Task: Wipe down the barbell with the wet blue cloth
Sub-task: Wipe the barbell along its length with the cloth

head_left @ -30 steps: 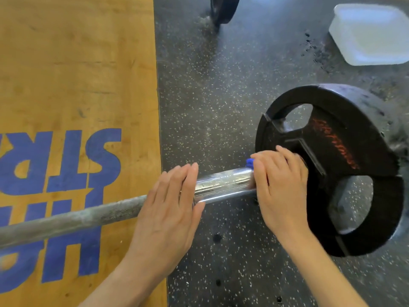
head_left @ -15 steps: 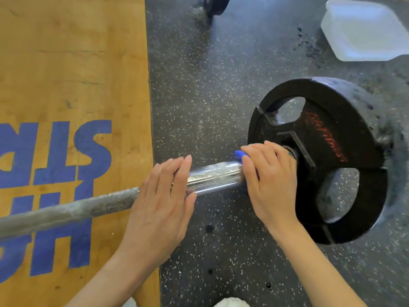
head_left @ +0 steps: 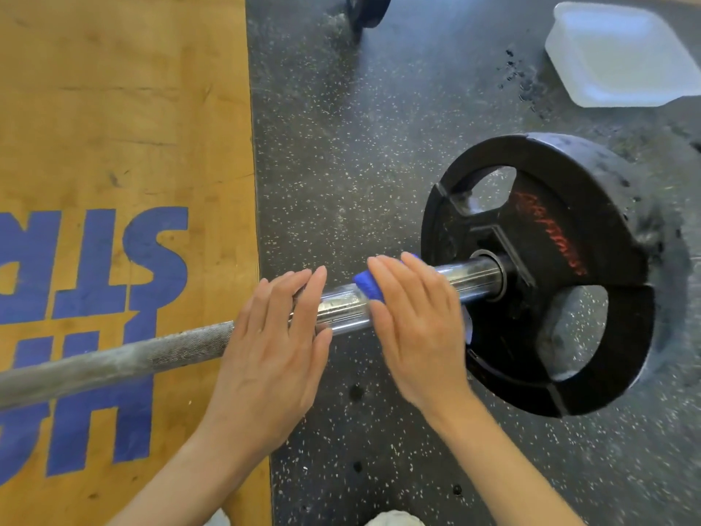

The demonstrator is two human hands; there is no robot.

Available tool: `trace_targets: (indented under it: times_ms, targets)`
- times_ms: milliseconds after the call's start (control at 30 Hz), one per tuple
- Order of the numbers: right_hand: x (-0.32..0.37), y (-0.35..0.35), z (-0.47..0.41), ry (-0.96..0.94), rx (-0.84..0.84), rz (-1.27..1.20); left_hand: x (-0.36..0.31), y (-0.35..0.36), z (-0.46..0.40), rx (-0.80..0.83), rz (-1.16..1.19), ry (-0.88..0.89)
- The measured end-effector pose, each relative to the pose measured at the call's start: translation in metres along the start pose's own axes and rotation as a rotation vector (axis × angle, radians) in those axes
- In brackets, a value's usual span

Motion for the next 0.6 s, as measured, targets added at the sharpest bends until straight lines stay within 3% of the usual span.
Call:
trace_targets:
  times_ms: [133, 300, 433, 600]
  targets:
    - [-0.022, -0.012, 0.003, 0.244, -0.123, -0.012, -0.002, -0.002, -0.001, -0.02, 0.005, 0.012]
    - [0.0, -0.004, 0.002, -0.031, -0.016, 0.051, -0.001, -0.001, 0.001, -0.021, 0.028, -0.012]
    - [-0.012, -0.005, -0.009, 0.137, -0.096, -0.008, -0.002, 0.0, -0.002, -0.029, 0.014, -0.002]
    - [0.007, 0.006, -0.007, 0.028, -0.012, -0.007, 0.0, -0.002, -0.004, -0.06, -0.015, -0.029]
Point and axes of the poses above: each hand's wrist, its own z-axis away from the middle knuckle, its own y-axis out of the palm, x = y × z, the point moved 4 cm from there along -z, towards the middle knuckle, and after that the axes turned 9 degrees about -z, right-handed, at the moved point
